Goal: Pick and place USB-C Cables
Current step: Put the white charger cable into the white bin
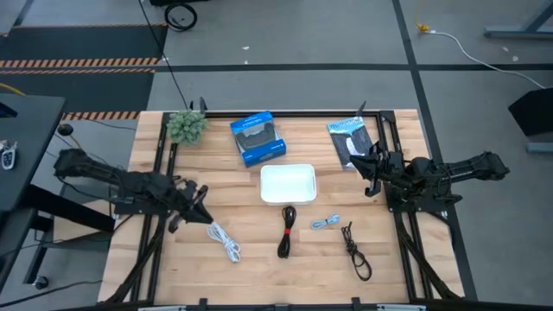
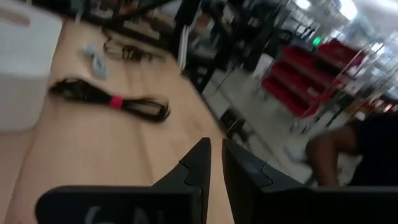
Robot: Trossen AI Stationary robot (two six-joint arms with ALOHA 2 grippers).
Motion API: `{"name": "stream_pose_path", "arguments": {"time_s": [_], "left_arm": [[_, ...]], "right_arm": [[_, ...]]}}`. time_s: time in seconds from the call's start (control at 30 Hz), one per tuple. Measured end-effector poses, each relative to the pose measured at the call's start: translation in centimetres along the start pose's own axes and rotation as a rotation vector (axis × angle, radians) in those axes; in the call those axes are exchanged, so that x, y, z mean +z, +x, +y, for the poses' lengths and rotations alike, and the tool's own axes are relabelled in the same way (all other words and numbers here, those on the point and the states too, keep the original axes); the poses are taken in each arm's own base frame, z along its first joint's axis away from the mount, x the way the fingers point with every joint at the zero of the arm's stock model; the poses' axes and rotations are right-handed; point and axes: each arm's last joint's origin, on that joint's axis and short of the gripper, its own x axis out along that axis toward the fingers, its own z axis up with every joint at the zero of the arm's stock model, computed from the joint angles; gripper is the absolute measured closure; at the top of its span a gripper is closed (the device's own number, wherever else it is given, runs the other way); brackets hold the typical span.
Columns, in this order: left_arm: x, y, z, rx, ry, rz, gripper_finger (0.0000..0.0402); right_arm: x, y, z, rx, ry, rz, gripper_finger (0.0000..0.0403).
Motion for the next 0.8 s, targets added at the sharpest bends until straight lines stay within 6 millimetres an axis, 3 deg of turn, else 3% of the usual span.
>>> {"name": "stream_pose_path", "arguments": {"time_s": [0.2,0.57,0.8], "left_arm": [[-0.2,1.4,-0.5,0.032,0.06,0.142,0.0336],[1.5,4.9,-2.4,0.179,0.203,0.377,0.0235],[2.8,8.1,-3.5,0.21,0.232,0.519,0.0221]], "right_arm": [[0.0,0.0,0.0,0.0,0.0,0.0,0.0364],[0.0,0.0,0.0,0.0,0.0,0.0,0.0364],[0.0,0.0,0.0,0.0,0.0,0.0,0.0364]]}}
